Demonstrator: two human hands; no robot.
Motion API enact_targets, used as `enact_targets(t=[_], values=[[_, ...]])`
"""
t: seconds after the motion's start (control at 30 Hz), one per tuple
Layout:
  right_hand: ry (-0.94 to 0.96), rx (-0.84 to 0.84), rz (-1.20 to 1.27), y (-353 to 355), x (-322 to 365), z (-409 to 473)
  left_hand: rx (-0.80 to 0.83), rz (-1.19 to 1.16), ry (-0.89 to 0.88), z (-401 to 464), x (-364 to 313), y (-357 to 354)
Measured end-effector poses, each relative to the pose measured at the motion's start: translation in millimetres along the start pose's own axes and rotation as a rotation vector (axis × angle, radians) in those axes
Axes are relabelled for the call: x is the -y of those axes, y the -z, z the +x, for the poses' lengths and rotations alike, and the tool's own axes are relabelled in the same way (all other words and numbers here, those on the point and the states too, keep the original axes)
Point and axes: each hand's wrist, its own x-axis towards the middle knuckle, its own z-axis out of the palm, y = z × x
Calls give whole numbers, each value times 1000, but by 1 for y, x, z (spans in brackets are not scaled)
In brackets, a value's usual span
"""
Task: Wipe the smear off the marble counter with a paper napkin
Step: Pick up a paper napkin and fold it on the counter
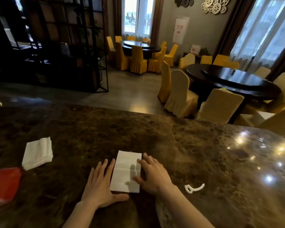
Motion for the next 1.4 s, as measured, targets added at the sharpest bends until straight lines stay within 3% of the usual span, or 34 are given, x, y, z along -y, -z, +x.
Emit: enact_targets(t=[0.2, 0.4, 0.53, 0.73, 0.9, 1.0, 1.07, 1.17, 1.27, 1.4], values=[[141, 66, -41, -39, 33, 14, 10, 30, -27, 3, 18, -16], [193, -135, -74, -44, 30, 12, 14, 47, -33, 3, 19, -16], [132, -224, -38, -36, 16, 5, 26, 55, -26, 1, 18, -12], [-196, -387, 636, -5, -25, -26, 74, 42, 18, 8, 5, -8], [-661, -476, 1188, 17, -97, -61, 32, 24, -110, 14, -49, -23], [-771, -604, 1341, 31, -140, -94, 58, 32, -180, 17, -83, -37], [-800, -710, 1276, 43, -165, -117, 75, 57, -200, 17, -97, -47], [-755, -778, 831, 59, -186, -146, 15, 136, -190, 15, -103, -57], [-570, -733, 489, 59, -178, -154, -35, 156, -196, 12, -102, -60], [-412, -518, 355, 27, -156, -143, -64, 169, -208, 13, -100, -62]])
